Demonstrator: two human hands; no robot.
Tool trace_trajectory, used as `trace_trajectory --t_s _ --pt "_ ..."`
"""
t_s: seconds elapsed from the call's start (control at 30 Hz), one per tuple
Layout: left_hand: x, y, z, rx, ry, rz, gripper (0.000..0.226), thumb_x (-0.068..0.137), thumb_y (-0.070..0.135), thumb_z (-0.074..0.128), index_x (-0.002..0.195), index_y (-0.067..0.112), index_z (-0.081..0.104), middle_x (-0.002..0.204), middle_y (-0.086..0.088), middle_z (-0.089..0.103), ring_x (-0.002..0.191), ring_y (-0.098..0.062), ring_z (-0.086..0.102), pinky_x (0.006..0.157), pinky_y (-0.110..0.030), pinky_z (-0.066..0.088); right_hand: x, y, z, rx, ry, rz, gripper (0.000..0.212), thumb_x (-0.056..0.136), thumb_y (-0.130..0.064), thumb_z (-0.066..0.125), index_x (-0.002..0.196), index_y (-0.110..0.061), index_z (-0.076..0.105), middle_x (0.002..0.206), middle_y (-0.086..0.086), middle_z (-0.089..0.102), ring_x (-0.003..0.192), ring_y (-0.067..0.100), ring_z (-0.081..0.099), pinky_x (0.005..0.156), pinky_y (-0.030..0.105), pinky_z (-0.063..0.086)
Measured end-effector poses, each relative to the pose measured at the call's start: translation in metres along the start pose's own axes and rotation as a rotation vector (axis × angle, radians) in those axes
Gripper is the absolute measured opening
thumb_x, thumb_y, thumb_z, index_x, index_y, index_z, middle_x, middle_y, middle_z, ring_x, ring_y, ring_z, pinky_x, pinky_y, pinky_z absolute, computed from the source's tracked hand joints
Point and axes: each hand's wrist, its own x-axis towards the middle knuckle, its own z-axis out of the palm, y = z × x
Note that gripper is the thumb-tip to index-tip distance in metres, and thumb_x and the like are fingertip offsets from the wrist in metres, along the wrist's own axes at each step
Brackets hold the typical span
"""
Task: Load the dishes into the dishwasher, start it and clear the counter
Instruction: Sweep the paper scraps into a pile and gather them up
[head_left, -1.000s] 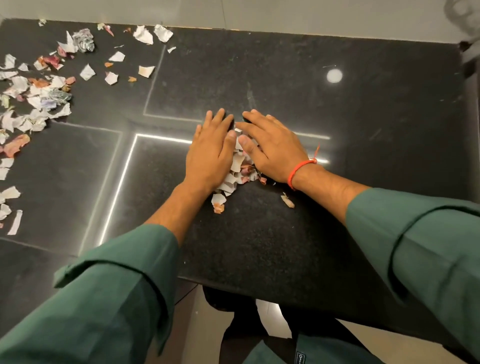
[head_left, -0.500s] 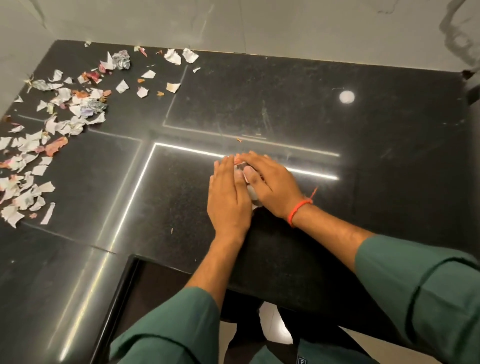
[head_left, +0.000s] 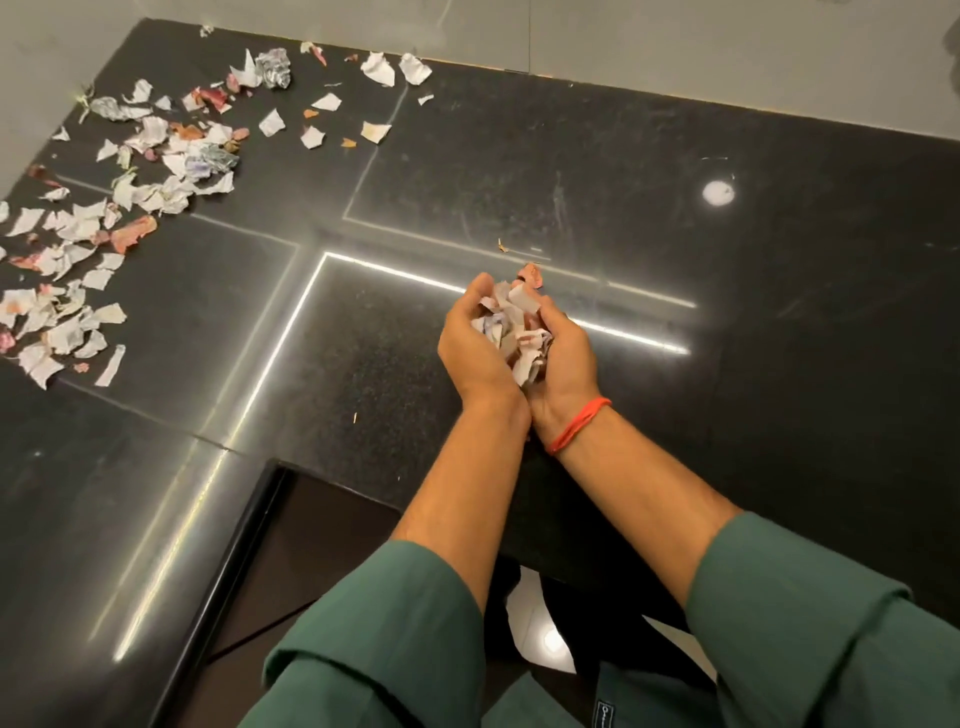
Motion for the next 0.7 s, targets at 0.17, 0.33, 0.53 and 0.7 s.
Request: trace_trajectory --t_s 0.17,0.33,0.53,0.7 --pt "-0.008 0.007 -0.005 -0.166 -0.011 -0.093 0.022 0.091 0.012 0.055 0.096 0.006 0.075 0.084 -0.014 0.074 0.070 -0.026 0.073 0.067 -0.034 0.061 -0.006 0.002 0.002 0.020 0.020 0.033 0.026 0.097 -0.022 0.057 0.114 -0.004 0.067 0.110 0.016 0.070 0.100 0.029 0.069 0.084 0.039 0.060" --pt "-0.017 0.004 -0.021 -0.153 0.009 -0.062 0.034 0.090 0.013 0.054 0.116 0.003 0.074 0.094 -0.017 0.076 0.081 -0.031 0.073 0.074 -0.038 0.061 -0.017 0.014 -0.005 0.004 0.047 0.059 0.026 0.103 -0.025 0.051 0.102 -0.005 0.069 0.104 0.017 0.071 0.097 0.029 0.070 0.089 0.041 0.057" --pt "-0.040 0.011 -0.049 -0.180 -0.020 -0.029 0.038 0.094 0.013 0.047 0.121 0.004 0.072 0.100 -0.021 0.075 0.084 -0.033 0.074 0.079 -0.041 0.062 -0.040 0.039 -0.012 -0.013 0.000 0.040 0.025 0.099 -0.024 0.055 0.108 -0.006 0.069 0.117 0.019 0.069 0.114 0.034 0.066 0.093 0.044 0.056" --pt "-0.068 0.027 -0.088 -0.269 -0.010 -0.021 0.037 0.094 0.013 0.049 0.122 0.003 0.071 0.093 -0.017 0.076 0.078 -0.030 0.074 0.073 -0.039 0.063 -0.075 0.071 -0.008 -0.082 -0.024 0.041 0.027 0.100 -0.022 0.054 0.111 -0.004 0.069 0.112 0.017 0.070 0.100 0.029 0.070 0.085 0.039 0.060"
